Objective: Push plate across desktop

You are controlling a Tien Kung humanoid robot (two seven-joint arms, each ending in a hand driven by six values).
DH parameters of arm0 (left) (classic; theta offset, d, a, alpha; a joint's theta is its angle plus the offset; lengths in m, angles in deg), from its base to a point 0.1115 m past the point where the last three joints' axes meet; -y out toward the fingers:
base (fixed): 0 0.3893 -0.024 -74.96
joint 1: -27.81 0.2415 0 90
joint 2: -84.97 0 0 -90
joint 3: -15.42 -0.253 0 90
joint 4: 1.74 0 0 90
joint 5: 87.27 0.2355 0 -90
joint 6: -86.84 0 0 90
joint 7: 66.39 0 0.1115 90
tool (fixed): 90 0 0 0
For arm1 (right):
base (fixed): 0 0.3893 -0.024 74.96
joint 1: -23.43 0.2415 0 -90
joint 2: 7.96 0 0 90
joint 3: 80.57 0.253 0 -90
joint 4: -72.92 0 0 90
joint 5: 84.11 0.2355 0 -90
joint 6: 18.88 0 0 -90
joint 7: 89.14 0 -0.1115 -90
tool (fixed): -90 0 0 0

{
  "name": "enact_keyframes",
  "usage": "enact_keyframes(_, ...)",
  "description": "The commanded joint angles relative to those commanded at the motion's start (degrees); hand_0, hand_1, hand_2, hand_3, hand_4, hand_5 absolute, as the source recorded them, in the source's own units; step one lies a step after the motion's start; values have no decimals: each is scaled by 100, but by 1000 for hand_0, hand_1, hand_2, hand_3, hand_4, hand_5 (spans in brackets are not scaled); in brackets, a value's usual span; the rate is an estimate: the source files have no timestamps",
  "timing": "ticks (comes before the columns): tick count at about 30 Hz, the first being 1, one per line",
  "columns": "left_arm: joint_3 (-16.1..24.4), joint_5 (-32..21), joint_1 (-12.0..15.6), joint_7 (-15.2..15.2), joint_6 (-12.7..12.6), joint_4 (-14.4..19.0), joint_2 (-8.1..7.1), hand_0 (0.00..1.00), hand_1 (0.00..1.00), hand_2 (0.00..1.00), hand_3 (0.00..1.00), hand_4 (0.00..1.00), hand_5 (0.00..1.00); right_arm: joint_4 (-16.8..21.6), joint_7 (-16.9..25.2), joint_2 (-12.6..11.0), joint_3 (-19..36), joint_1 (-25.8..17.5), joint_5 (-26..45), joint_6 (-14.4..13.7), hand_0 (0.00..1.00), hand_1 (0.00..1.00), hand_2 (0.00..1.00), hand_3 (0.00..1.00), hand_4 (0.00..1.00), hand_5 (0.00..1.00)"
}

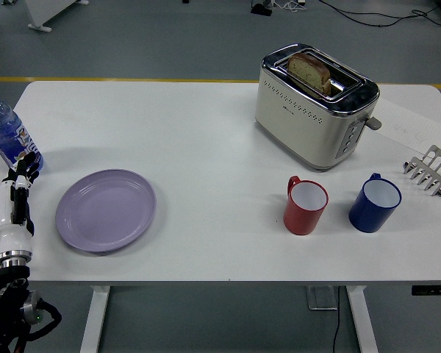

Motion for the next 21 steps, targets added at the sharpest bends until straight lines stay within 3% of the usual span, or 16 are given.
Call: enact_keyframes(21, -103, -177, -127, -33, 54, -308, 293, 843, 861, 884, 809, 554, 998, 6, -129, 27, 240, 107, -444, -105, 543, 552, 680, 699, 553, 594)
